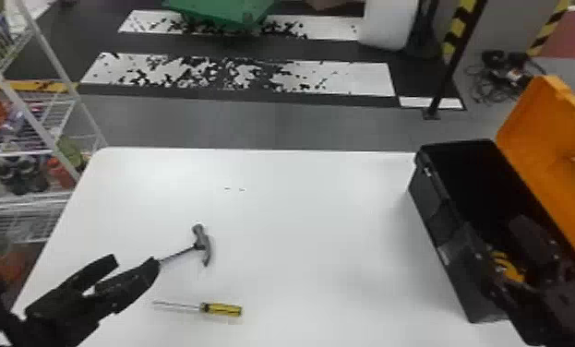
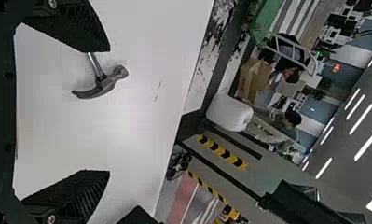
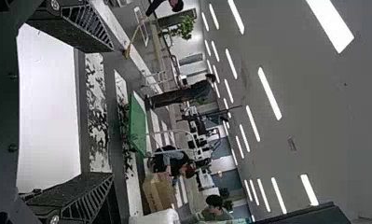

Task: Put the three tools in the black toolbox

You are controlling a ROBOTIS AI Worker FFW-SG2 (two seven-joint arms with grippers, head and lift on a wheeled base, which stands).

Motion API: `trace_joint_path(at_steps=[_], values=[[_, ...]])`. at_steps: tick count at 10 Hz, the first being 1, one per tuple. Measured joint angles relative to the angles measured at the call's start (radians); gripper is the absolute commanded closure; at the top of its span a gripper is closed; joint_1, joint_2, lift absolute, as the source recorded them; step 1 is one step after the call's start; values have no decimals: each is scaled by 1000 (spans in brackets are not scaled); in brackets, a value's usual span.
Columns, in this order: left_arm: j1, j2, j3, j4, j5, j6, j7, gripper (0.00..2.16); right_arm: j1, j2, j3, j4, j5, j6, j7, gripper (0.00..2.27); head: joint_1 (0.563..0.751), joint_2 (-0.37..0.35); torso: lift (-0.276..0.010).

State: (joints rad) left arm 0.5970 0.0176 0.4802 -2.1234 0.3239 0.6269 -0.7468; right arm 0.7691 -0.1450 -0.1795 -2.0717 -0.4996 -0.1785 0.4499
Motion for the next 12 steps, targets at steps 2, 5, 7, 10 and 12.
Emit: trace_joint_path(at_steps=[2, 5, 7, 10, 12], values=[[-15, 2, 89, -23, -58, 52, -88, 70, -6, -4, 3, 9, 8, 0, 0, 56, 695, 109, -55], [-131, -2, 236, -68, -200, 301, -310, 70, -10, -12, 5, 22, 8, 0, 3, 60, 695, 185, -55], [-201, -4, 263, -72, -343, 354, -405, 73, -11, -14, 5, 27, 7, 0, 5, 60, 695, 218, -55], [-235, -5, 259, -69, -434, 356, -425, 83, -10, -13, 8, 31, 7, -8, 11, 70, 695, 239, -55], [-256, -4, 214, -64, -544, 335, -460, 83, -2, -14, 9, 31, 5, -18, 17, 70, 695, 236, -55]])
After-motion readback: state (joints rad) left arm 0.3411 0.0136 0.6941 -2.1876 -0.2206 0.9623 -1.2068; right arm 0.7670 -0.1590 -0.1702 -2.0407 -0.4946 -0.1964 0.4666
